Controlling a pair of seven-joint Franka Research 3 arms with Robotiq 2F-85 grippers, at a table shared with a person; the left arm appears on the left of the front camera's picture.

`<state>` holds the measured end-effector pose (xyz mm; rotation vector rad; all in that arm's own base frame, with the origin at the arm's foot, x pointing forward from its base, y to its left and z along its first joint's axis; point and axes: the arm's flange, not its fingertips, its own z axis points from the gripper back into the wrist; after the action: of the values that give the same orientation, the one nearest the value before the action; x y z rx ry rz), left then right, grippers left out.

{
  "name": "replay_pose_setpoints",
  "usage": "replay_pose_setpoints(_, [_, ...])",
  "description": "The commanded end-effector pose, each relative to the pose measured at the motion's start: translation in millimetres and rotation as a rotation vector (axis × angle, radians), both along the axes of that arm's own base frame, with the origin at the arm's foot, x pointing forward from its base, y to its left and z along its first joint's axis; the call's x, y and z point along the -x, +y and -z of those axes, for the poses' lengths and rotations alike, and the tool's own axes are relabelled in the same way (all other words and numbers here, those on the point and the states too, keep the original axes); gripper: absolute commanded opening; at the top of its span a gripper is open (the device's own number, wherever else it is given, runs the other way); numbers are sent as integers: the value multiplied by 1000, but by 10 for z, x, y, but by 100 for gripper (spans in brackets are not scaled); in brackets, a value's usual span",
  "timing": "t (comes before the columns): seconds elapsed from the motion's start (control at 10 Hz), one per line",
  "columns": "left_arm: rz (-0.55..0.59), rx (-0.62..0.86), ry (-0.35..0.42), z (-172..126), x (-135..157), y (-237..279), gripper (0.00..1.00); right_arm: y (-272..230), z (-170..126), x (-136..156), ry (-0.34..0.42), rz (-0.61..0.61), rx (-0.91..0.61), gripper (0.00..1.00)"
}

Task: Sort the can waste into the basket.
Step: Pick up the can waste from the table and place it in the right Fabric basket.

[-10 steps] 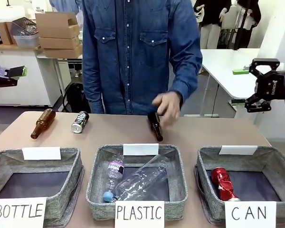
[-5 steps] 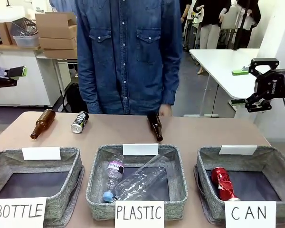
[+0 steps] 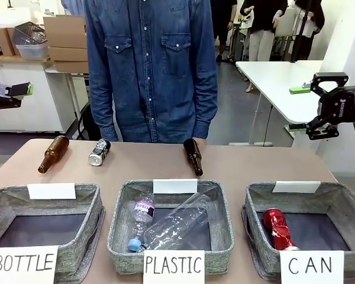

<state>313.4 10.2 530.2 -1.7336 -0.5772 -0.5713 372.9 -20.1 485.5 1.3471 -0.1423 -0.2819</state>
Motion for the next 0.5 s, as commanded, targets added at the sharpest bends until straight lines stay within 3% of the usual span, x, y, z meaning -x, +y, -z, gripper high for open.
replay_pose_setpoints(0.0, [4, 21, -20, -16, -3, -25, 100, -50, -5, -19, -22, -17, 2, 100])
replay_pose_setpoints(0.4, [4, 21, -20, -16, -3, -25, 100, -50, -5, -19, -22, -17, 2, 100])
